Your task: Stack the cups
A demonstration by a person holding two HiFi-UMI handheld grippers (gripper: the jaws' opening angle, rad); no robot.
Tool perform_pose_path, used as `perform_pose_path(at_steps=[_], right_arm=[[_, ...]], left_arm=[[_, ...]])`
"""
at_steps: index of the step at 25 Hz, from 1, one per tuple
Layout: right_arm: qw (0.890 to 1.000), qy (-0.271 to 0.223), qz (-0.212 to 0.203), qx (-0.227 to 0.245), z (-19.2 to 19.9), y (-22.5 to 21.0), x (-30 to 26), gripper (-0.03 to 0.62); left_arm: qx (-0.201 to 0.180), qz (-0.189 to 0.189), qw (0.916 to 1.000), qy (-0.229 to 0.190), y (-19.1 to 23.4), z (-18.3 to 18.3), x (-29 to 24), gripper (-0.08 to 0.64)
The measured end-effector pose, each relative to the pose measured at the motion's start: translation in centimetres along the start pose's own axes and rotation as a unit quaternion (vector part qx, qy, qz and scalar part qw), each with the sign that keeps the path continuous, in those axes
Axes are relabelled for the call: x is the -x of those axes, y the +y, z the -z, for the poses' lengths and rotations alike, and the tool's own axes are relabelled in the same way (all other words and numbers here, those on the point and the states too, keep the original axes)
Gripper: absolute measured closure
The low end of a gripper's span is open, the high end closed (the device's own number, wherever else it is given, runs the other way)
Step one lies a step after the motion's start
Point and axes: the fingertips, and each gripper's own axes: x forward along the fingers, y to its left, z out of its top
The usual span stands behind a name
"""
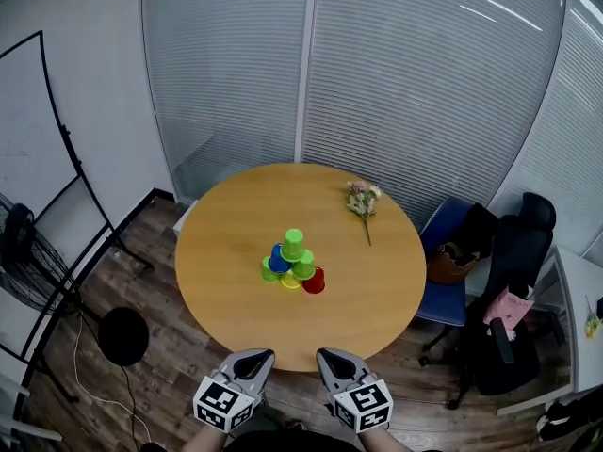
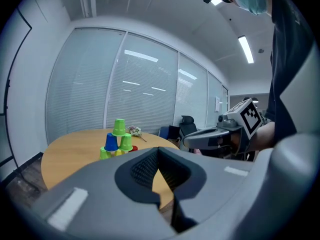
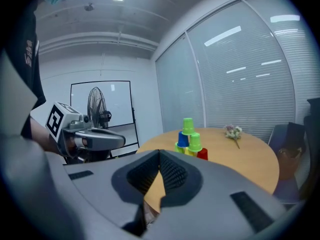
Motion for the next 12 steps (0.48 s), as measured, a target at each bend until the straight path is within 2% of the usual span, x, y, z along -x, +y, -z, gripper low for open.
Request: perform_pose_path(at_steps=[12], right_arm=[[1.000,-0.007,-0.005,0.015,0.3,1.6,0.8,0.578]], left_arm=[[-0.004,0.000,1.0000,-0.009,-2.0,0.3,0.9,0.551]])
